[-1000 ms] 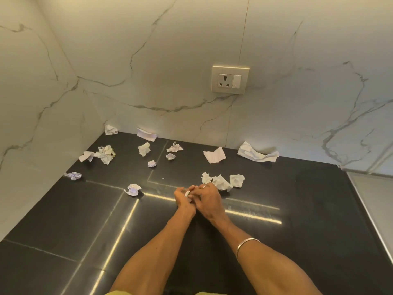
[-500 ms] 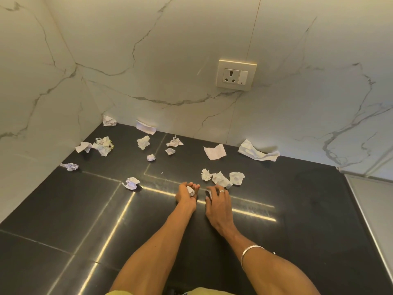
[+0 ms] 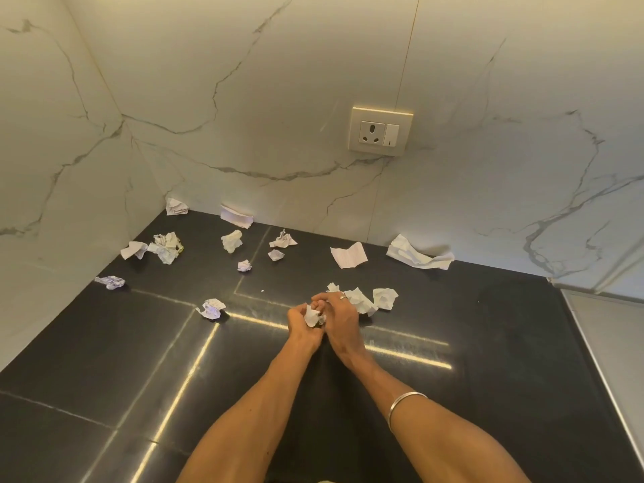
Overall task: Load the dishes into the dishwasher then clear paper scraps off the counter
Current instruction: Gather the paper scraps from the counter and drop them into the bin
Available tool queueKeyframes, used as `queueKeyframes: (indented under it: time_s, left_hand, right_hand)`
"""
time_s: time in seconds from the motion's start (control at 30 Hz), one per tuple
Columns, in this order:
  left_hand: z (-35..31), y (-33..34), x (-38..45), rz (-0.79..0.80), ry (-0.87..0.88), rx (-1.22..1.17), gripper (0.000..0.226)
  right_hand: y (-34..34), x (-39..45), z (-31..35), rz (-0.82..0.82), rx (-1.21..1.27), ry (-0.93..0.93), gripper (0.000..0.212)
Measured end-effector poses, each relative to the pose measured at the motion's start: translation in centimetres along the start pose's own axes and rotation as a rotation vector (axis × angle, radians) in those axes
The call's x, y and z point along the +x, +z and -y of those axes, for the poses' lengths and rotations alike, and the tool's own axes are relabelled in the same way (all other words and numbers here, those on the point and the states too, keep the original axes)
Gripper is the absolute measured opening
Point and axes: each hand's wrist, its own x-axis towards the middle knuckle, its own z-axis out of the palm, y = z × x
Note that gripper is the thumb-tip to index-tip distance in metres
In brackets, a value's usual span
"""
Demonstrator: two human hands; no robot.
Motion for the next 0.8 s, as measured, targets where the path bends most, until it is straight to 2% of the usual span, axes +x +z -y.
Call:
queueKeyframes:
  time_s: [0.2, 0.3, 0.37, 0.47, 0.57, 0.67, 0.8]
  left_hand:
    - [1.3, 0.0, 0.1, 0.172, -0.11, -0.096, 0.03]
    - [1.1, 0.5, -0.2, 0.182, -0.145, -0.028, 0.033]
    - [0.9, 1.0, -0.1, 0.161, -0.189, 0.039, 0.03]
    - [0.6, 1.9, 0.5, 0.057, -0.209, 0.135, 0.021]
    - [0.3, 2.2, 1.7, 0.057, -0.184, 0.135, 0.032]
    - [0.1, 2.0, 2.4, 0.079, -0.179, 0.149, 0.032]
    - [-0.1, 2.0, 2.3, 0.092, -0.208, 0.072, 0.028]
  right_hand:
    - [0.3, -0.2, -0.1, 0.132, -0.147, -0.164, 0.029]
    - [-0.6, 0.0, -1.5, 0.128, -0.298, -0.25, 0.031]
    - [-1.4, 0.3, -2.0, 0.104, -0.311, -0.269, 0.032]
    - [-2.7, 1.2, -2.5, 0.022, -0.254, -0.186, 0.037]
    - [-3.7, 2.1, -3.9, -0.041, -0.309, -0.062, 0.038]
    - [-4.4, 1.8, -5.4, 0.053, -0.469, 0.087, 0.046]
    - [-4.3, 1.1, -6.1, 0.098, -0.463, 0.202, 0.047]
